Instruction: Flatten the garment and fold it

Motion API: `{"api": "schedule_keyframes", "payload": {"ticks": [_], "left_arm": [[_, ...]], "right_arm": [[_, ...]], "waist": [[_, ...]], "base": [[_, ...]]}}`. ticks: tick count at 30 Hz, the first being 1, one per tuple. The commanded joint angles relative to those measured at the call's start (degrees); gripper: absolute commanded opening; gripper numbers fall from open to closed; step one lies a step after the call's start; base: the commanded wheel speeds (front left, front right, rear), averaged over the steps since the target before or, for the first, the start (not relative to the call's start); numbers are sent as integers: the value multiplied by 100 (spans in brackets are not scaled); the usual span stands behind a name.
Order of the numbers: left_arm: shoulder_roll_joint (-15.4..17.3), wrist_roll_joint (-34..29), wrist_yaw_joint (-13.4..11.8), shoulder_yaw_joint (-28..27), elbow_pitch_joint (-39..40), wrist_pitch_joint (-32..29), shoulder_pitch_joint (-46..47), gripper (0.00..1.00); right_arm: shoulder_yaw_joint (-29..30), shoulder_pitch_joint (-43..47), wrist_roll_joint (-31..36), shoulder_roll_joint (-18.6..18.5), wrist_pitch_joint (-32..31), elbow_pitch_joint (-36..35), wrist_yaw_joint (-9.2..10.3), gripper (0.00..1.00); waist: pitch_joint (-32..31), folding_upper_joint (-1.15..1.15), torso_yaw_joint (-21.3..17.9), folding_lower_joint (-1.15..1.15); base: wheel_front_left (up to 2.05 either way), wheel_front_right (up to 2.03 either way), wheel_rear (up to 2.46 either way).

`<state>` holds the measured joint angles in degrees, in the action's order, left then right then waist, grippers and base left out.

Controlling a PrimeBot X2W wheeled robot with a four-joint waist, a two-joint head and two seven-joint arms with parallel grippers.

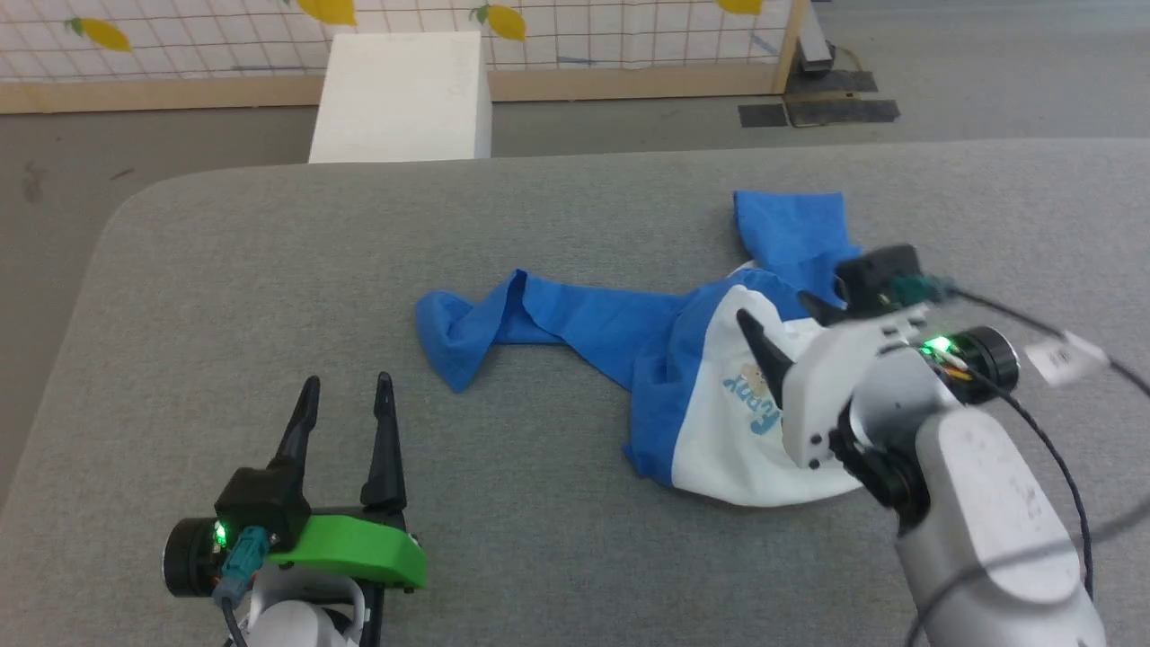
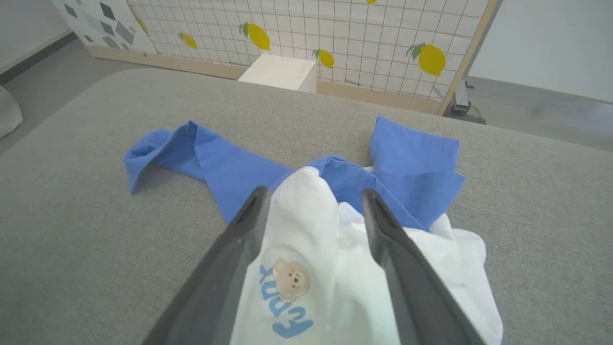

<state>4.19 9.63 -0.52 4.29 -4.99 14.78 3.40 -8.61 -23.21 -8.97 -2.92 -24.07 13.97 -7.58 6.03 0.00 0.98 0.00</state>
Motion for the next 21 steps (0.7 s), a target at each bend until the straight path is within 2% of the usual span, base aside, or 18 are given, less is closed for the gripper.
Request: {"api": "schedule_keyframes", "payload": {"ticks": [1,5,8,9,10,11,16,21], "left_arm": [[-37,-35,50,1,-18,21,-17,100],[-86,-75,143,122,-87,21,43,100],[-107,-67,179,181,-130,21,86,100],[-111,-63,188,198,-140,21,97,100],[-116,-58,196,215,-154,21,106,100],[-119,-54,205,233,-176,21,111,100],[-127,-29,190,238,-230,21,93,100],[-130,13,163,244,-265,21,-2,100]], "right_arm": [[-6,-225,7,-12,-385,252,9,100],[-37,-759,-1,-51,-1254,1014,9,100],[-181,-1049,7,-142,-1584,1493,9,100],[-215,-1119,-80,-144,-1654,1623,9,75],[-249,-1200,-189,-143,-1694,1751,9,25],[-365,-1274,-253,-177,-1696,1834,9,0],[-548,-1467,-703,-246,-1238,1703,9,0],[-316,-1312,-893,-523,-195,890,9,0]], "waist": [[-27,0,103,0],[-4,0,299,0],[25,0,404,0],[35,0,434,0],[39,0,463,0],[31,0,496,0],[-22,0,525,0],[-197,0,447,0]], "base": [[0,0,0],[0,0,0],[0,0,0],[0,0,0],[0,0,0],[0,0,0],[0,0,0],[0,0,0]]}}
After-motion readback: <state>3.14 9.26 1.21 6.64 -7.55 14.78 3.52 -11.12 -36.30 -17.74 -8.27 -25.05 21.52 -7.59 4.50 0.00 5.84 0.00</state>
